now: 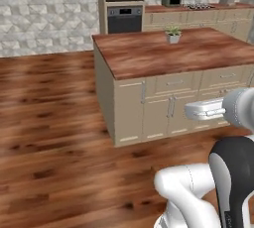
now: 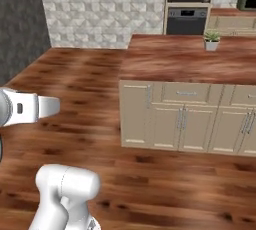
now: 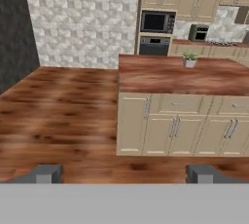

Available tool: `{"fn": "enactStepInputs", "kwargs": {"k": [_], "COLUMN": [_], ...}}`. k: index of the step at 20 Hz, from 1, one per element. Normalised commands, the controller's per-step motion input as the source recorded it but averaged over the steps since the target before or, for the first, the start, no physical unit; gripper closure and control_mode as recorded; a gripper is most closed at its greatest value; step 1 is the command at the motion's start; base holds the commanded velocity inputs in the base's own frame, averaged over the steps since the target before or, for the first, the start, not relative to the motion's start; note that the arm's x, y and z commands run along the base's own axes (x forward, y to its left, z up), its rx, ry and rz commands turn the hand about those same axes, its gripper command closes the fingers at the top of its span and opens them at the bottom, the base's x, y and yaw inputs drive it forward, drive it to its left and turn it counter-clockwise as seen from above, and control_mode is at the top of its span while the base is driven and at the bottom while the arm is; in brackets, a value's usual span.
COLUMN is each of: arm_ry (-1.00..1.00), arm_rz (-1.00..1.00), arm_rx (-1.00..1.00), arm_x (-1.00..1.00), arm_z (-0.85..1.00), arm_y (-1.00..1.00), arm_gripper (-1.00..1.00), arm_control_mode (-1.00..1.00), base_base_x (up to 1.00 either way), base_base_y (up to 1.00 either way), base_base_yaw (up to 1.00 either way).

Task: Open the cabinet directly in front. Then move the liquor and the mug to the dining counter with the candle on it.

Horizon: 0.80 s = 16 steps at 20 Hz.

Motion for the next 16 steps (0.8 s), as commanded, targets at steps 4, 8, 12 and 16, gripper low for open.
{"fn": "enactStepInputs", "kwargs": {"k": [4,8,12,16], "arm_ry": [0.00,0.00,0.00,0.00], "arm_rz": [0.00,0.00,0.00,0.00], "arm_rx": [0.00,0.00,0.00,0.00], "arm_x": [0.00,0.00,0.00,0.00], "arm_z": [0.00,0.00,0.00,0.00], "arm_y": [0.00,0.00,0.00,0.00], "arm_gripper": [-1.00,-1.00,-1.00,-1.00], "arm_control_mode": [1.00,1.00,1.00,1.00], "base_base_x": [1.00,1.00,1.00,0.98], "base_base_y": [0.00,-0.06,-0.42,-1.00], "base_base_yaw": [0.00,0.02,0.06,0.00]}}
